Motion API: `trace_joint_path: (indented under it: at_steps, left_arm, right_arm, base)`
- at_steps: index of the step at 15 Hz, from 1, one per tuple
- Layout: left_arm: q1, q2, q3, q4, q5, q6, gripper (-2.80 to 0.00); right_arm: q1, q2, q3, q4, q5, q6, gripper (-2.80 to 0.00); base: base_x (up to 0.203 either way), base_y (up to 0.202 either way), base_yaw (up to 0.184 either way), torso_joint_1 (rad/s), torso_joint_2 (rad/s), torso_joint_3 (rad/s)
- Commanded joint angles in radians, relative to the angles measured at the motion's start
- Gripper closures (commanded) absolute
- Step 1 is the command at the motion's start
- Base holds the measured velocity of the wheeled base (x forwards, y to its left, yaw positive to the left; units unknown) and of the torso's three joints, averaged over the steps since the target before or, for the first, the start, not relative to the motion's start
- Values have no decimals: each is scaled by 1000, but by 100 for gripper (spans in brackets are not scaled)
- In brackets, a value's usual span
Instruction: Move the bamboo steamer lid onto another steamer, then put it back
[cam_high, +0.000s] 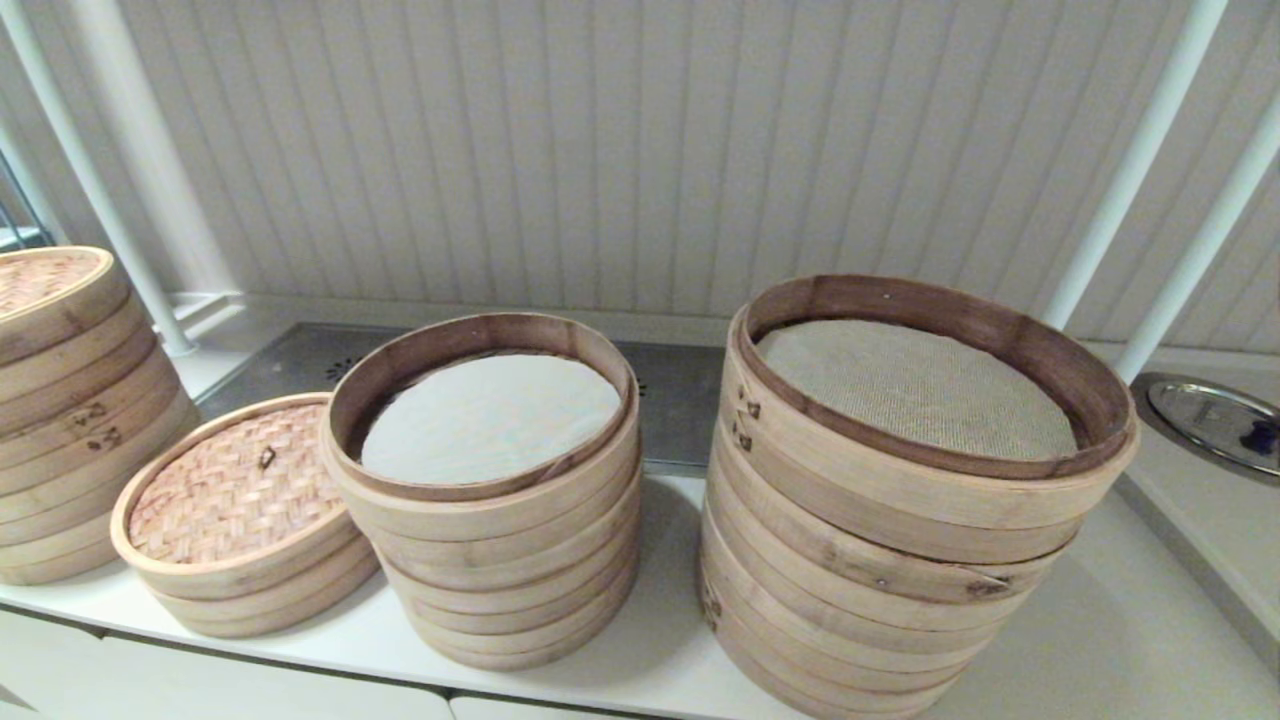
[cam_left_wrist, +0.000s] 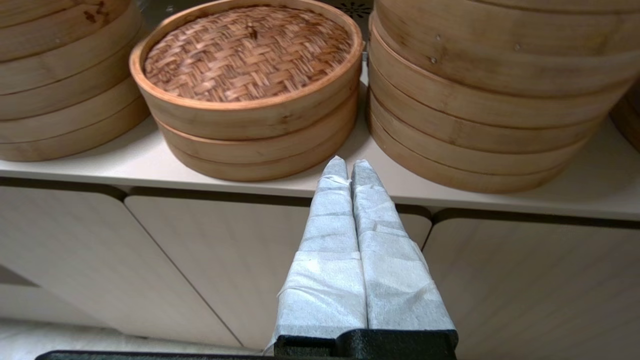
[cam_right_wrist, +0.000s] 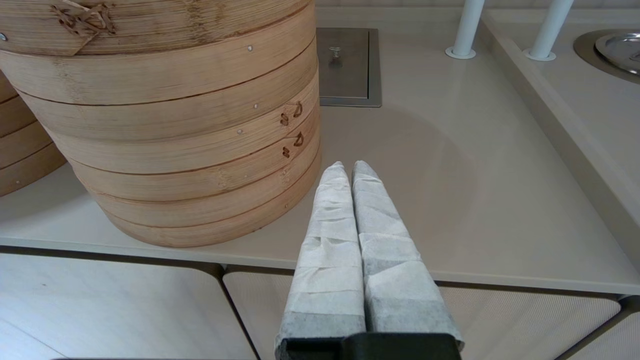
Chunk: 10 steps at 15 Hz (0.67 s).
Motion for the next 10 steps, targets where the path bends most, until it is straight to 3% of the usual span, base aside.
trace_joint_path:
  at_steps: [1, 6, 10]
  left_arm:
    - [-10, -97, 39, 3, -2, 1, 0]
    - [-13, -217, 120, 5, 12, 16, 0]
    - [-13, -217, 184, -93, 42, 53, 0]
  right_arm:
    - [0, 0, 2, -1, 0, 0, 0]
    - [0, 0, 2, -1, 0, 0, 0]
    - [0, 0, 2, -1, 0, 0, 0]
  base:
    - [0, 0, 0, 0, 0, 0]
    - [0, 0, 0, 0, 0, 0]
    - [0, 0, 0, 0, 0, 0]
